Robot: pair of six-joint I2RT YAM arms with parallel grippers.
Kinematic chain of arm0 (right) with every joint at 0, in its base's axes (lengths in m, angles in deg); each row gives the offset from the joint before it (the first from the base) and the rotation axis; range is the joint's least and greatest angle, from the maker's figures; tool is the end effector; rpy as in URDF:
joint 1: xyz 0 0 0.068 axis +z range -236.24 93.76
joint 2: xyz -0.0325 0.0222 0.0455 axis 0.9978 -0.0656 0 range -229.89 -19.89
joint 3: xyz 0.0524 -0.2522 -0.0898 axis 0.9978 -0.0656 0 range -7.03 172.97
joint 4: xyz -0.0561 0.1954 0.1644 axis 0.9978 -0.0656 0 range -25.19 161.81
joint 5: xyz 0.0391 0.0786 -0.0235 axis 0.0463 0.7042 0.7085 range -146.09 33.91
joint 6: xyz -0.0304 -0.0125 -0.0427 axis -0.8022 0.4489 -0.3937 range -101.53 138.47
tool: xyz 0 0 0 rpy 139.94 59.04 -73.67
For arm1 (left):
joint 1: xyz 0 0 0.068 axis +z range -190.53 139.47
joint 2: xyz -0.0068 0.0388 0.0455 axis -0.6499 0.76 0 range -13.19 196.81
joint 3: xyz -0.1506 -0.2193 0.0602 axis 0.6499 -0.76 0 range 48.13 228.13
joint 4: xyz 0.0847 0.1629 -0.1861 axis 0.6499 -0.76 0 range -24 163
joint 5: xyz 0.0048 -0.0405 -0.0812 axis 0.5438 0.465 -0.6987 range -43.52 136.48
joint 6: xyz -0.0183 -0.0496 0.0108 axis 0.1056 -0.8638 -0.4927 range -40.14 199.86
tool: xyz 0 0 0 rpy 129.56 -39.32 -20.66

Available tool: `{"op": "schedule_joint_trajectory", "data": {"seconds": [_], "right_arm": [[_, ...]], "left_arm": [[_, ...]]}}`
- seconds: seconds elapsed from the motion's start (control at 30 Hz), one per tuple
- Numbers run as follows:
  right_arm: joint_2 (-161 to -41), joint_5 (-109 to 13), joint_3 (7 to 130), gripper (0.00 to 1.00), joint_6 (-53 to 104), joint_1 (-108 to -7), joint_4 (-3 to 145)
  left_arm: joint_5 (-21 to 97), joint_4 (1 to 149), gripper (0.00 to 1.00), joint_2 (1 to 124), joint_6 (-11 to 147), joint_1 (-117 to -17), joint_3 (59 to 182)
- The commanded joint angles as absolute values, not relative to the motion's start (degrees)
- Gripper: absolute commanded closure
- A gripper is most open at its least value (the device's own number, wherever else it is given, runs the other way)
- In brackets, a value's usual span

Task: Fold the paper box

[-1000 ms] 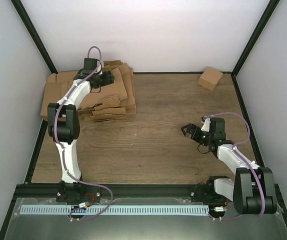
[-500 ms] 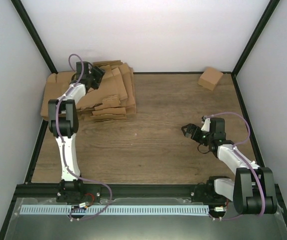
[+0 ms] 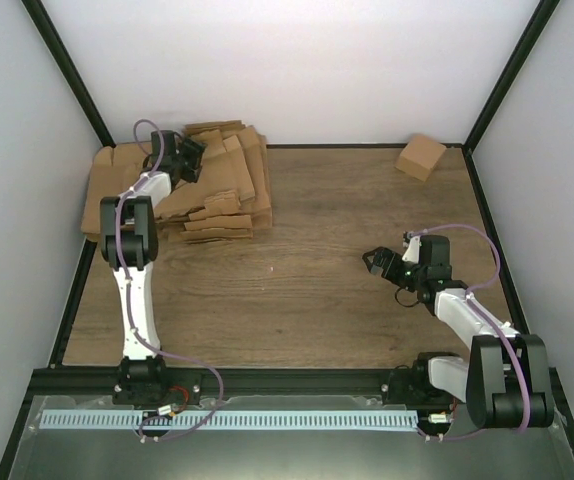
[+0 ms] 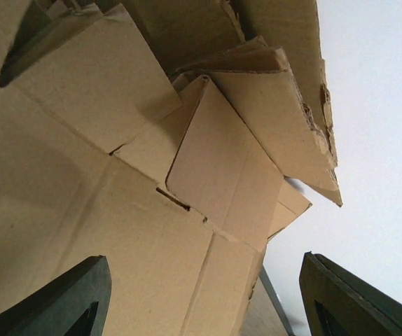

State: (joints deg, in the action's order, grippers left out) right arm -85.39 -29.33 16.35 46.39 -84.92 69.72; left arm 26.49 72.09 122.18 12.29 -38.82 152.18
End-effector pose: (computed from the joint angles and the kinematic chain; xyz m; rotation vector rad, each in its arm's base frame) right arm 0.2079 0.0208 0.1602 0.3129 2.3555 0.7962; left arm 0.5393 0.0040 0.1656 -1.1089 1.9931 -1.0166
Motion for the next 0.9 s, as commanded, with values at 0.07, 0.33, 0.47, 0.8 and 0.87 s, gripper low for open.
{"op": "schedule_joint_trajectory", "data": {"seconds": [0.07,0.33,0.47,0.8,0.87], "right_arm": [[-86.28,-30.0,16.67,0.0,46.43,-84.56,70.66],[-87.25,-30.51,16.98,0.0,46.44,-84.57,70.65],[-87.42,-30.51,17.11,0.0,46.37,-84.57,70.5],[-87.88,-30.44,17.3,0.0,46.43,-84.57,70.42],[-87.69,-30.45,17.13,0.0,46.42,-84.57,70.39]], "left_arm": [[24.59,77.89,0.23,126.32,9.25,-37.91,153.86],[24.03,83.75,0.36,130.44,4.79,-37.89,155.37],[24.12,85.53,0.4,131.63,3.26,-37.89,156.45],[24.77,90.05,0.66,134.14,0.97,-37.81,159.35],[25.32,89.3,0.78,134.13,1.8,-37.66,160.23]]}}
